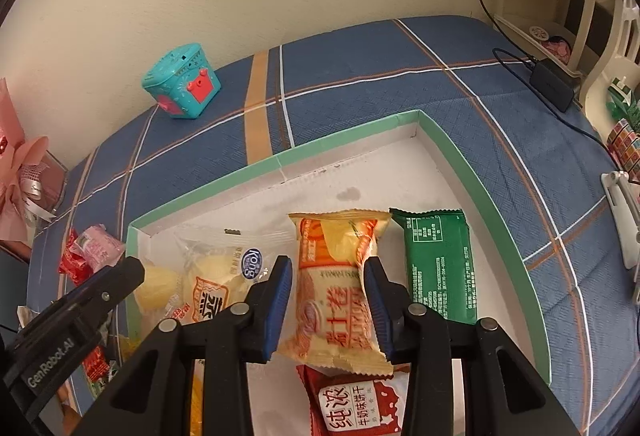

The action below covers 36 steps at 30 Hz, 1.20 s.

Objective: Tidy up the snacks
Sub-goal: 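Open both grippers to drop the jelly cup and bread pack into the tray, then withdraw both grippers from the tray back toward the snack pile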

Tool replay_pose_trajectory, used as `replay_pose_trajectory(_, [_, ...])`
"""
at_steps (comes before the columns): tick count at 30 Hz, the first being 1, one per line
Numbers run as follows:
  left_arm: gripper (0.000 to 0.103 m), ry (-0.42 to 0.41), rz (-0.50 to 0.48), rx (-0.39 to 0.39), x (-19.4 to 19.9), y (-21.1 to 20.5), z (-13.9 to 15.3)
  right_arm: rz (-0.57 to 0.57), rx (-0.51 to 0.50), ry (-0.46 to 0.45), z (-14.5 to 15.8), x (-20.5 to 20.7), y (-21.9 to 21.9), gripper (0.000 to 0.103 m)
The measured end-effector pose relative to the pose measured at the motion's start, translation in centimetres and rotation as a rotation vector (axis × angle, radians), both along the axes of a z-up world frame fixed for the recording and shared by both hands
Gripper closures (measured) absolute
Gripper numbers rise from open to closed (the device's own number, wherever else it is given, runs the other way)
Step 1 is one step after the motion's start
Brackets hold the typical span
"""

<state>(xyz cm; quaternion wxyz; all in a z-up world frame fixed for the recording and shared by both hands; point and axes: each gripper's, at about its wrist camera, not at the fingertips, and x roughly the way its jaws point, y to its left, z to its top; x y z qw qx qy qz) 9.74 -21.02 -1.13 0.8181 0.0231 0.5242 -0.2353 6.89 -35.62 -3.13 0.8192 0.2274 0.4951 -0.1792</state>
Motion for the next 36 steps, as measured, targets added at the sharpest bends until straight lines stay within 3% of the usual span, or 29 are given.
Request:
replay_pose_trajectory(3, [0.053, 0.023, 0.024, 0.027, -0.2, 0.7, 0.4, -0.008, 0.008, 0.014, 0.5, -0.5, -0.1, 0.046])
replay_pose_trajectory(14, [0.029, 0.027, 0.100, 0.107, -1.5, 3.7, 0.8, 0.032, -0.007, 0.062, 2.5, -1.8, 2.1, 0.027])
replay_pose_trajectory(17, [0.022, 0.039, 0.130, 0.128, -1.7, 5.0, 0.6, 0.040, -0.012, 0.054, 2.9, -2.1, 2.7, 0.016])
replay_pose_trajectory(21, [0.020, 0.048, 0.178, 0.131, -1.6, 6.6, 0.6, 0.058, -0.015, 0.037, 3.2, -2.5, 3.5, 0.000])
replay_pose_trajectory(25, [0.017, 0.026, 0.217, 0.151, -1.8, 7.7, 0.8, 0.067, -0.026, 0.035, 3.4, -3.0, 4.2, 0.000])
replay_pose_trajectory(27, [0.008, 0.009, 0.228, 0.145, -1.8, 8.2, 1.1, 0.067, -0.029, 0.037, 3.4, -3.2, 4.6, 0.000])
replay_pose_trajectory(33, [0.008, -0.031, 0.254, 0.095, -2.3, 9.5, 2.3, 0.089, -0.024, 0.042, 3.7, -3.8, 5.5, 0.000])
replay_pose_trajectory(36, [0.008, -0.084, 0.285, 0.113, -2.6, 9.7, 3.2, 0.093, -0.041, 0.048, 3.9, -4.0, 6.1, 0.000])
